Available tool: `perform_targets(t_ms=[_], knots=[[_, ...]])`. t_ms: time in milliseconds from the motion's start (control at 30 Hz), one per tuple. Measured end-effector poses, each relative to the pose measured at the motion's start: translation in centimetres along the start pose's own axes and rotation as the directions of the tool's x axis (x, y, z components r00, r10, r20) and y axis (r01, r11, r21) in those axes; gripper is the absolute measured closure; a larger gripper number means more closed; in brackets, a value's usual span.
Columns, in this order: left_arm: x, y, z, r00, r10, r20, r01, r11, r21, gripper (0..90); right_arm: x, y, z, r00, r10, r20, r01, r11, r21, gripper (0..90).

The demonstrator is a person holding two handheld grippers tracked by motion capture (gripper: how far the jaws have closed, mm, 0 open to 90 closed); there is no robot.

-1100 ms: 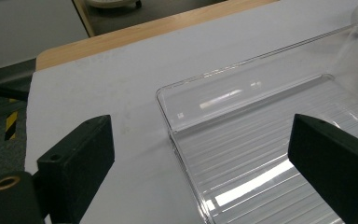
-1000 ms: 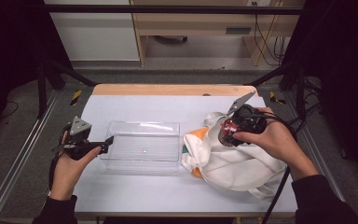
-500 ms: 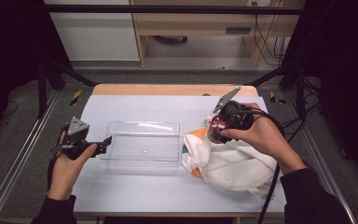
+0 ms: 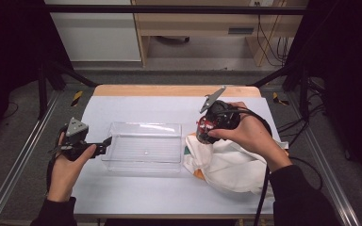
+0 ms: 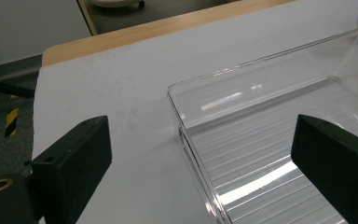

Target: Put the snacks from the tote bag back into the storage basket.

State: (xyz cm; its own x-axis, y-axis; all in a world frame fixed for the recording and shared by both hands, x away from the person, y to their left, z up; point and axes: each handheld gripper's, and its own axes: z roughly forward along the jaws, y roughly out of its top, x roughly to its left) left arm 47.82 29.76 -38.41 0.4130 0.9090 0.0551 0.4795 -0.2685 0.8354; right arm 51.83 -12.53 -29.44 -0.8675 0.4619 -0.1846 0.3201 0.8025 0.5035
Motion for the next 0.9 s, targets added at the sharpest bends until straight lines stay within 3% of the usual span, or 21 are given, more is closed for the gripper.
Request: perform_targets(t_ms=[433, 900], knots=[[0.6, -0.2, -0.2, 0.9997, -0.026, -0.001, 0.026, 0.9996, -0.005, 5.1, 0.7, 1.4, 1.2, 0.9997, -0.016, -0.021, 0.015, 1.0, -0.013, 24.3], [0.7, -0.3, -0.2, 0.9997, -0.025, 0.001, 0.025, 0.9997, 0.001, 5.3, 1.1, 2.1, 1.4, 0.999, -0.033, -0.031, 0.032, 0.999, -0.024, 24.3]])
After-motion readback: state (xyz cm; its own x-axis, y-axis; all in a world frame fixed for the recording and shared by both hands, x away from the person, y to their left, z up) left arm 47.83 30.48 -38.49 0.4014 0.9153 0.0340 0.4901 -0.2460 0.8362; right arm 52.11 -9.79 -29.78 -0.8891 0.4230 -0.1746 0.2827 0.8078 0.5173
